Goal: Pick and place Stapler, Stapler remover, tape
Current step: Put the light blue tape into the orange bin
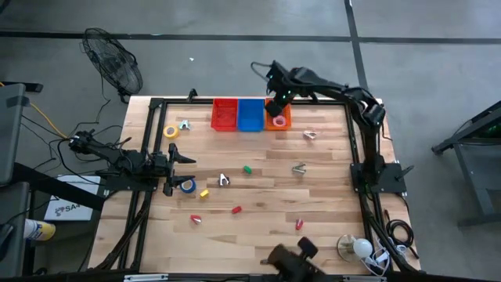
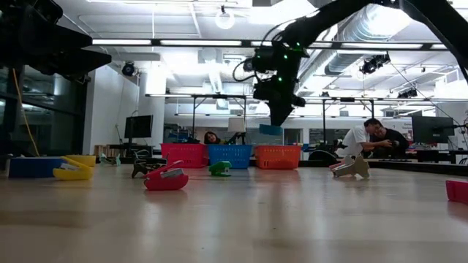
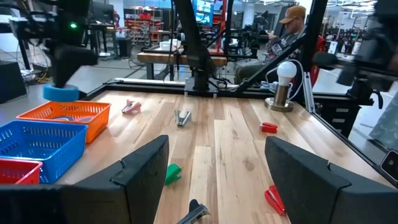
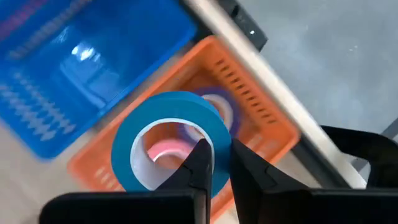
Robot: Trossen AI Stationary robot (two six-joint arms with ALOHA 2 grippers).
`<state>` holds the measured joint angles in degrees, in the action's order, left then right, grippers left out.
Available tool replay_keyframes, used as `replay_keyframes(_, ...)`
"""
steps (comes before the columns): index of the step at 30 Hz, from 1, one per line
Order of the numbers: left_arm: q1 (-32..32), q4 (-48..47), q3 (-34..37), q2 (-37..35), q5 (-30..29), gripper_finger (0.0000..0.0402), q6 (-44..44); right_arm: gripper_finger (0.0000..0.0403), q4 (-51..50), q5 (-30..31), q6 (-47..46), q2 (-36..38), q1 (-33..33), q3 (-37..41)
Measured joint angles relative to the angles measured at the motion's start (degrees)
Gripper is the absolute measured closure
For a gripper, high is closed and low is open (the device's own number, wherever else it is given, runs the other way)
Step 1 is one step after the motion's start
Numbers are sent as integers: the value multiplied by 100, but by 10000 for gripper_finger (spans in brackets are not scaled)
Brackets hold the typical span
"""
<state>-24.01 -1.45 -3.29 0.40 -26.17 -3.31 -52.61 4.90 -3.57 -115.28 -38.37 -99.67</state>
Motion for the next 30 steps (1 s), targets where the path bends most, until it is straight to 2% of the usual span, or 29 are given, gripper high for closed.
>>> replay_keyframes(7, -2, 0, 0, 0, 2, 140, 0, 376, 626, -434, -203, 0, -474, 306)
replay_keyframes(16, -2, 0, 0, 0, 0, 140, 0, 374, 1116, -700, 104, 0, -550, 890)
replay_keyframes(23, 0, 0, 0, 0, 0, 140, 1, 370, 1740, -739, 236, -7, -579, 1280)
replay_keyframes(30, -1, 2, 2, 0, 0, 140, 2, 368, 1778, -731, 240, -7, -667, 1336)
